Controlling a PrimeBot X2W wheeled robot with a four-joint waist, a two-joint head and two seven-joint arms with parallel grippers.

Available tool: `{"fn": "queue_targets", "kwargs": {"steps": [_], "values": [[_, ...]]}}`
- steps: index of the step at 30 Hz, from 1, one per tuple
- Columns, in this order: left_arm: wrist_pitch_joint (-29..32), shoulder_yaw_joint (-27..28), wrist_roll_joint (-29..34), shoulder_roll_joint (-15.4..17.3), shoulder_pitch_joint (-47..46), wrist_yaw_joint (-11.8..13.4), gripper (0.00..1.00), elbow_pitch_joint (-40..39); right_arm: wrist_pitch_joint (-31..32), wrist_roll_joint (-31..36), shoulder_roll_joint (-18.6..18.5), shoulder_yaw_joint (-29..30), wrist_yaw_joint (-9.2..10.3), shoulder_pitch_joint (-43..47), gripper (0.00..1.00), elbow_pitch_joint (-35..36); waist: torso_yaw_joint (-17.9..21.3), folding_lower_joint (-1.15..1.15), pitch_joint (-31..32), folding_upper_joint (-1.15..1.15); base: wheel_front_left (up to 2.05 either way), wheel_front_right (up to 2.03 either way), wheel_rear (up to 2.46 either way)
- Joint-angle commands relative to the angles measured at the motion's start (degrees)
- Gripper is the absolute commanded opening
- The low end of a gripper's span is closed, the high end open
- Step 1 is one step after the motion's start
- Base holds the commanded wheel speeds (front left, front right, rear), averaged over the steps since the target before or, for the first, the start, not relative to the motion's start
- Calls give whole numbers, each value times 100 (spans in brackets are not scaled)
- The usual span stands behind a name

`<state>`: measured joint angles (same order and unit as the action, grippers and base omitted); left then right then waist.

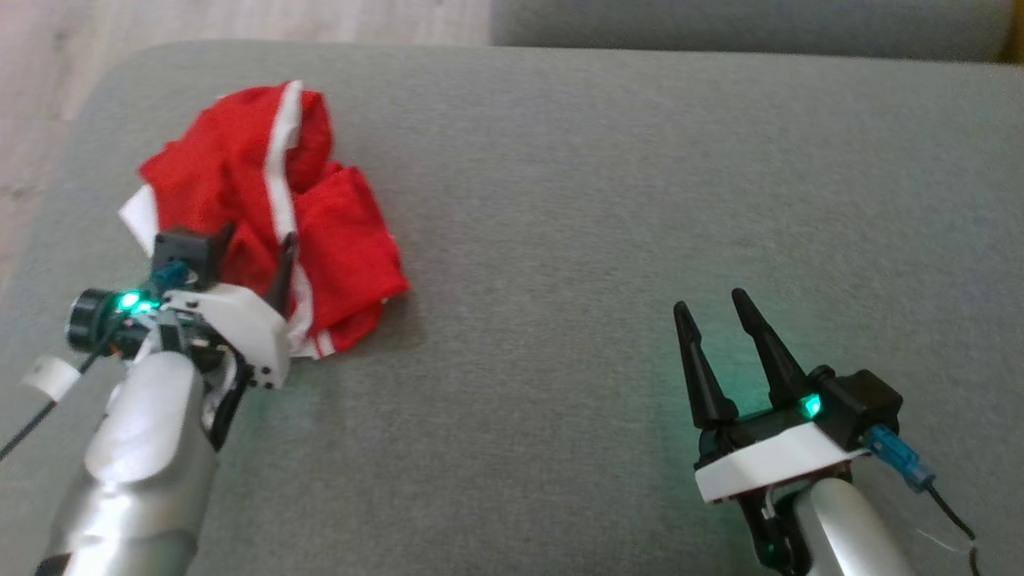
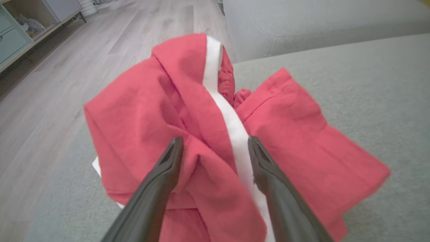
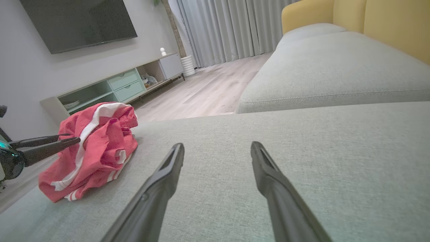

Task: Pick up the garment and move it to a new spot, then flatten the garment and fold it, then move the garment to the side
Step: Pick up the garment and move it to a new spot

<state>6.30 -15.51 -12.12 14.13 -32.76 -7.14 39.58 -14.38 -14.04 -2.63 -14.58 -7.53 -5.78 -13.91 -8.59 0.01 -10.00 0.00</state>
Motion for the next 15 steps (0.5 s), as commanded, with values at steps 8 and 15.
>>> {"fn": "queue_targets", "kwargs": {"steps": [8, 15], "values": [[9, 253, -67, 334, -555, 137, 0, 774, -62, 17, -25, -60, 4, -215, 100, 196, 338, -1, -98, 0, 0, 0, 0], [-930, 327, -301, 200, -690, 69, 0, 644, -62, 2, -25, 20, 4, -130, 100, 166, 300, -1, 125, 0, 0, 0, 0]]}}
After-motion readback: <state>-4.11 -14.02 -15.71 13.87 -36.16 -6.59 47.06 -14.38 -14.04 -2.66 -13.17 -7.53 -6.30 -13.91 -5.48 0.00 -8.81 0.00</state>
